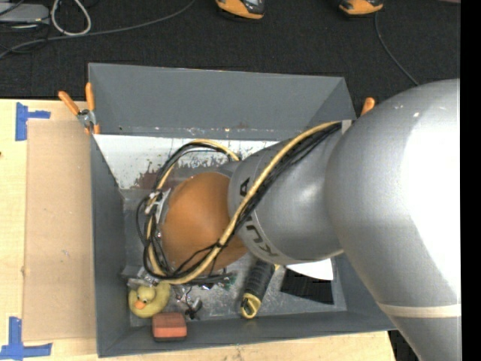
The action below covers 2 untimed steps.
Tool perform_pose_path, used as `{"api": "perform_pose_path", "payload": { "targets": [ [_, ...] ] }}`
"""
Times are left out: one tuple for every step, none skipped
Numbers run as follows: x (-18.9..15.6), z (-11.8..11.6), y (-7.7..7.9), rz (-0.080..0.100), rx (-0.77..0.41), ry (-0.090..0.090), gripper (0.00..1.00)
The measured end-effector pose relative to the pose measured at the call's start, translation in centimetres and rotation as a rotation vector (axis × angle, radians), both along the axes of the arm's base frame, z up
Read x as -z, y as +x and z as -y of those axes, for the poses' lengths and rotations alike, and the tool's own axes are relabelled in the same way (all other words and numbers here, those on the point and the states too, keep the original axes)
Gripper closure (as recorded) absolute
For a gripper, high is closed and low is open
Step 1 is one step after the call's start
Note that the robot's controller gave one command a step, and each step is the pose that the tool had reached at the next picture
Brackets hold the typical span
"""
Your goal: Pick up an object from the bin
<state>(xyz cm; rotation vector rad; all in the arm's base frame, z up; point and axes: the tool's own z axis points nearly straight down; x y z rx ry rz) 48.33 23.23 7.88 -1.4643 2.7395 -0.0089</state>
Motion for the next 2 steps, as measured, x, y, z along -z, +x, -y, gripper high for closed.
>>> {"api": "perform_pose_path", "payload": {
  "targets": [
    [-7.4, 2.8, 4.0, 0.007, 0.044, 0.004, 0.0],
    [-3.7, 1.9, 1.4, -0.006, -0.004, 0.0, 0.0]
  ]
}}
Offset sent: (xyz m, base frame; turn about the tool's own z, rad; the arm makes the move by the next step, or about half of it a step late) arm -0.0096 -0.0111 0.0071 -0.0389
